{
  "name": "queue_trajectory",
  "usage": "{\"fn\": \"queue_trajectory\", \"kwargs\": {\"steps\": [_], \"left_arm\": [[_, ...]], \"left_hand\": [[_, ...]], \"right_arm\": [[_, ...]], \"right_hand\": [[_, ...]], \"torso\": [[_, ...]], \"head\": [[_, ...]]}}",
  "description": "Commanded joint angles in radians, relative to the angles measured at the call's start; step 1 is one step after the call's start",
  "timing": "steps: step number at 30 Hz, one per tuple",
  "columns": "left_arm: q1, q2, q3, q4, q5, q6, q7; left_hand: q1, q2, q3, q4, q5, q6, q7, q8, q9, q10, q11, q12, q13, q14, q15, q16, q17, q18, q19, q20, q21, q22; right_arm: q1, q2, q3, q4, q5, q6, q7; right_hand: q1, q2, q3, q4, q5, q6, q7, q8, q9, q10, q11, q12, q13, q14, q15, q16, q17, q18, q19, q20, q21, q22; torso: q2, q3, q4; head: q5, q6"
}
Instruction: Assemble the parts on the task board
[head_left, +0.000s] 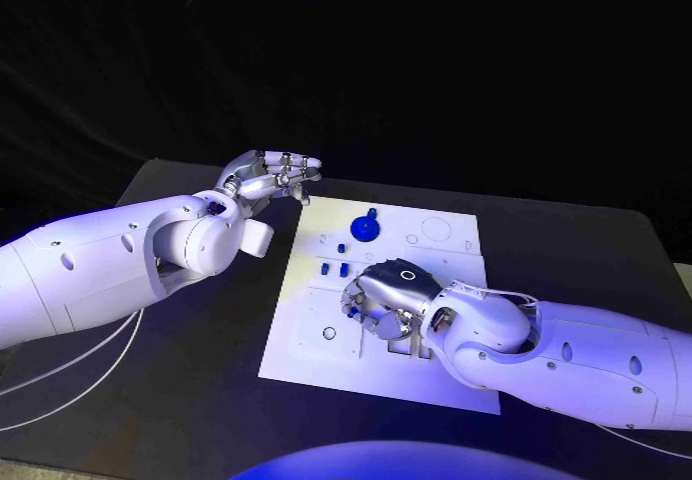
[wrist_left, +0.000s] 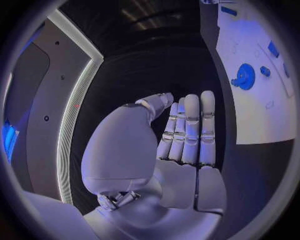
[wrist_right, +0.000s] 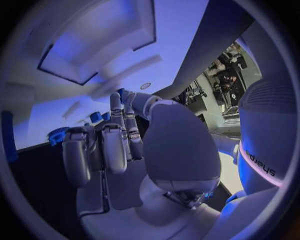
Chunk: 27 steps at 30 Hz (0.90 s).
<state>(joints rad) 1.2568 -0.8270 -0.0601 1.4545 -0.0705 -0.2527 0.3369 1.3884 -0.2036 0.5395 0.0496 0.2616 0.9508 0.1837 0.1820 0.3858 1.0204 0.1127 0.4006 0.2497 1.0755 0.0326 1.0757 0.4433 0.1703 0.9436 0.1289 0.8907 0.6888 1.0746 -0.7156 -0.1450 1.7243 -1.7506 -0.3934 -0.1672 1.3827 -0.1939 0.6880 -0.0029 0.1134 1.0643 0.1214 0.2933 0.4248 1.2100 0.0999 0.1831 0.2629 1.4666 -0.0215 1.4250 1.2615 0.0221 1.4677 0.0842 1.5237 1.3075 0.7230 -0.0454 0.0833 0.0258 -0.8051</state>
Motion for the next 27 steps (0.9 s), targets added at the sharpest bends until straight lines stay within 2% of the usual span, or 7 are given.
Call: {"fn": "queue_trajectory", "kwargs": {"steps": [1, 7, 8, 11, 14, 21, 27], "left_arm": [[0.001, 0.001, 0.001, 0.001, 0.005, 0.013, -0.001], [0.001, 0.001, 0.001, 0.001, 0.005, 0.014, -0.002], [0.001, 0.001, 0.001, 0.001, 0.005, 0.014, -0.003], [0.002, 0.001, 0.001, 0.001, 0.005, 0.016, -0.004], [0.002, 0.001, 0.001, 0.001, 0.005, 0.017, -0.005], [0.002, 0.0, 0.001, 0.0, 0.005, 0.016, -0.009], [0.002, -0.002, 0.001, -0.001, 0.005, 0.021, -0.011]], "left_hand": [[-0.001, 0.006, -0.004, 0.0, 0.003, -0.007, -0.003, -0.006, -0.001, -0.006, -0.002, 0.002, 0.001, -0.005, 0.003, -0.003, -0.001, 0.013, 0.004, 0.0, -0.006, -0.001], [-0.001, 0.006, -0.004, 0.0, 0.003, -0.007, -0.003, -0.006, -0.001, -0.006, -0.002, 0.002, 0.001, -0.005, 0.003, -0.003, -0.001, 0.013, 0.004, 0.0, -0.006, -0.001], [-0.001, 0.006, -0.004, 0.0, 0.003, -0.007, -0.003, -0.006, -0.001, -0.006, -0.002, 0.002, 0.001, -0.005, 0.003, -0.003, -0.001, 0.013, 0.004, 0.0, -0.006, -0.001], [-0.001, 0.006, -0.004, 0.0, 0.003, -0.007, -0.003, -0.006, -0.001, -0.006, -0.002, 0.002, 0.001, -0.005, 0.003, -0.003, -0.001, 0.013, 0.004, 0.0, -0.006, -0.001], [0.0, 0.007, -0.004, 0.0, 0.003, -0.007, -0.003, -0.005, -0.001, -0.006, -0.002, 0.004, 0.001, -0.005, 0.003, -0.003, -0.001, 0.013, 0.004, 0.0, -0.006, -0.001], [0.0, 0.006, -0.004, 0.0, 0.003, -0.008, -0.003, -0.006, -0.001, -0.008, -0.002, 0.005, 0.001, -0.005, 0.004, -0.003, -0.002, 0.013, 0.004, 0.0, -0.007, -0.002], [-0.001, 0.006, -0.004, 0.0, 0.003, -0.008, -0.002, -0.006, -0.001, -0.008, -0.002, 0.005, 0.001, -0.006, 0.004, -0.003, -0.002, 0.013, 0.004, 0.0, -0.007, -0.002]], "right_arm": [[-0.002, 0.003, -0.002, 0.002, -0.024, 0.033, -0.008], [-0.002, 0.006, -0.003, 0.001, -0.039, 0.045, -0.026], [-0.002, 0.006, -0.003, 0.0, -0.04, 0.045, -0.027], [-0.002, 0.007, -0.003, -0.003, -0.043, 0.046, -0.035], [-0.002, 0.006, -0.003, -0.004, -0.05, 0.034, -0.044], [-0.002, -0.011, -0.003, 0.009, -0.065, -0.009, -0.057], [-0.001, -0.055, 0.0, 0.05, -0.068, -0.05, -0.062]], "right_hand": [[-0.013, 0.002, -0.008, -0.002, 0.003, 0.006, 0.004, 0.003, 0.002, 0.047, -0.051, -0.001, 0.002, 0.047, -0.004, -0.005, 0.0, -0.01, 0.079, -0.006, -0.005, 0.241], [-0.029, 0.0, -0.02, 0.0, -0.006, -0.005, 0.005, -0.004, 0.001, 0.039, -0.049, -0.011, 0.002, 0.045, -0.003, -0.011, -0.011, -0.007, 0.074, -0.005, -0.016, 0.237], [-0.045, -0.008, -0.025, 0.006, -0.006, -0.039, 0.014, -0.024, -0.007, 0.023, -0.042, -0.022, -0.001, 0.043, 0.003, -0.013, -0.016, -0.006, 0.071, -0.002, -0.023, 0.234], [-0.076, -0.026, -0.041, 0.019, 0.02, -0.078, 0.027, -0.05, -0.016, -0.016, -0.025, -0.05, -0.013, 0.041, 0.017, -0.018, -0.027, 0.0, 0.059, 0.008, -0.049, 0.224], [-0.088, -0.038, -0.049, 0.023, 0.016, -0.108, 0.025, -0.07, -0.023, -0.038, -0.02, -0.066, -0.021, 0.039, 0.021, -0.021, -0.034, 0.004, 0.053, 0.014, -0.064, 0.218], [-0.098, -0.054, -0.06, 0.025, 0.024, -0.121, 0.023, -0.08, -0.025, -0.068, -0.015, -0.082, -0.032, 0.029, 0.024, -0.04, -0.069, 0.015, 0.031, 0.019, -0.114, 0.197], [-0.104, -0.06, -0.067, 0.028, 0.024, -0.119, 0.022, -0.08, -0.024, -0.071, -0.016, -0.082, -0.034, 0.027, 0.025, -0.043, -0.075, 0.016, 0.029, 0.02, -0.119, 0.195]], "torso": [[0.0, -0.0001, 0.0], [0.0, 0.0003, -0.0006], [0.0, 0.0003, -0.0006], [-0.001, 0.0002, -0.0011], [-0.001, 0.0002, -0.0008], [0.0, 0.0016, -0.0006], [-0.001, 0.0022, -0.0007]], "head": [[-0.001, -0.001], [-0.001, -0.001], [-0.001, -0.001], [-0.002, -0.001], [-0.003, 0.0], [-0.007, 0.001], [-0.012, 0.006]]}}
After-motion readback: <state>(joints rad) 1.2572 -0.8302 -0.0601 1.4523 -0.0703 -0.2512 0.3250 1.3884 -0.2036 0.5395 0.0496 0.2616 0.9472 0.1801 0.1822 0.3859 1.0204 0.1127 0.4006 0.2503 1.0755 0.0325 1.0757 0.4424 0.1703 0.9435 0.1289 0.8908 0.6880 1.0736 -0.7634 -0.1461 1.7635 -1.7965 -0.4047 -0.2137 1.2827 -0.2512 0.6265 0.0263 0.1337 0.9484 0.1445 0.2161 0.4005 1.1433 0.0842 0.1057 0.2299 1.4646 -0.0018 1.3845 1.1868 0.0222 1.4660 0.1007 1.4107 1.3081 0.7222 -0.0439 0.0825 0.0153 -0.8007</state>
